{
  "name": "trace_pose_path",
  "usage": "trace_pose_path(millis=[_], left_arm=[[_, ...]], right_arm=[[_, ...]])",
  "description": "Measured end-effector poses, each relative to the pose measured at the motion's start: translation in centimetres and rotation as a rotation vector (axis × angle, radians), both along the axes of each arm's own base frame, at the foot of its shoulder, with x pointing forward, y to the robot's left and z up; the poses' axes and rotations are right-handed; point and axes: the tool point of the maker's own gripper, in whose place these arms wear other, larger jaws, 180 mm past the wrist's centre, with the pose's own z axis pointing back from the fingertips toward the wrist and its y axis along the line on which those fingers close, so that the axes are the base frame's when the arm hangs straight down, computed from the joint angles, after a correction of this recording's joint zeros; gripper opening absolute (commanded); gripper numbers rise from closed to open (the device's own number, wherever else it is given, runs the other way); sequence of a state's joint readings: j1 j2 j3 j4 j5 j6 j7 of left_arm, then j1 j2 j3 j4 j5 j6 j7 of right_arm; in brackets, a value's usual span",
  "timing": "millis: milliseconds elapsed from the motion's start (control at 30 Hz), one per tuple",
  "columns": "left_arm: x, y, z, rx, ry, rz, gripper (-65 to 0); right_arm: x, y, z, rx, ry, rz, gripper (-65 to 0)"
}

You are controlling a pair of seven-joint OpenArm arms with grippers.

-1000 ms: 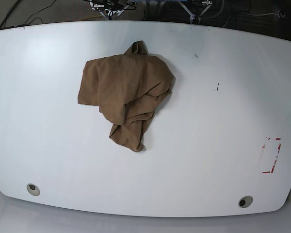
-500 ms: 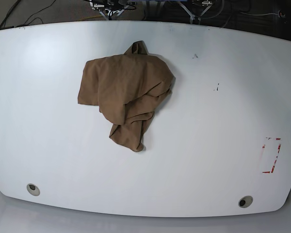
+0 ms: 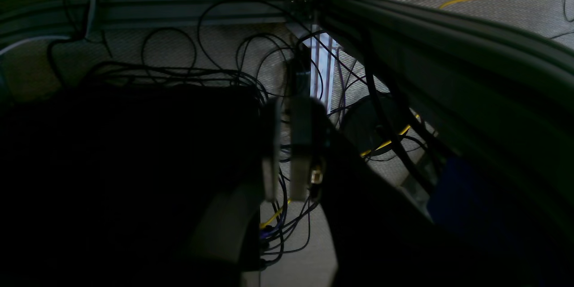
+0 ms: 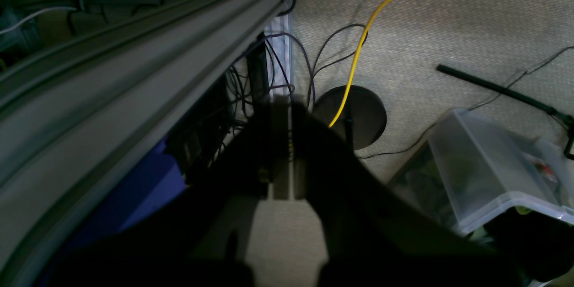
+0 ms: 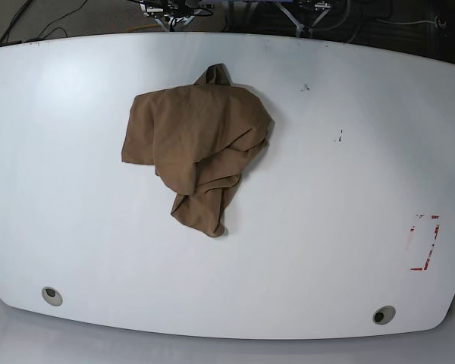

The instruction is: Layout the t-shirt on the table in an organized manner, then fold the t-shirt properly

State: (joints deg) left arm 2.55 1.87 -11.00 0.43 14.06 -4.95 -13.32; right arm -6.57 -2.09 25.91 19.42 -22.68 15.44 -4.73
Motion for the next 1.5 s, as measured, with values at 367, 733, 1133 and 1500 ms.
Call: trace_pose_path(millis=[367, 733, 1133, 1500], left_arm=[[-0.19, 0.20, -0.01, 0.003, 0.003, -0.001, -62.0], [-0.14, 0.14, -0.01, 0.002, 0.003, -0.002, -61.9], [-0.48, 0.32, -0.02, 0.005, 0.009, -0.002, -61.8], [-0.83, 0.67, -0.04, 0.010, 0.016, -0.007, -61.2]], right_arm=[[-0.01, -0.03, 0.00, -0.001, 0.000, 0.000, -65.0], [0.10, -0.07, 0.01, -0.002, -0.003, 0.000, -65.0], [-0.05, -0.24, -0.01, -0.004, 0.005, 0.002, -65.0], [0.19, -0.02, -0.01, 0.000, 0.003, 0.002, -63.4]])
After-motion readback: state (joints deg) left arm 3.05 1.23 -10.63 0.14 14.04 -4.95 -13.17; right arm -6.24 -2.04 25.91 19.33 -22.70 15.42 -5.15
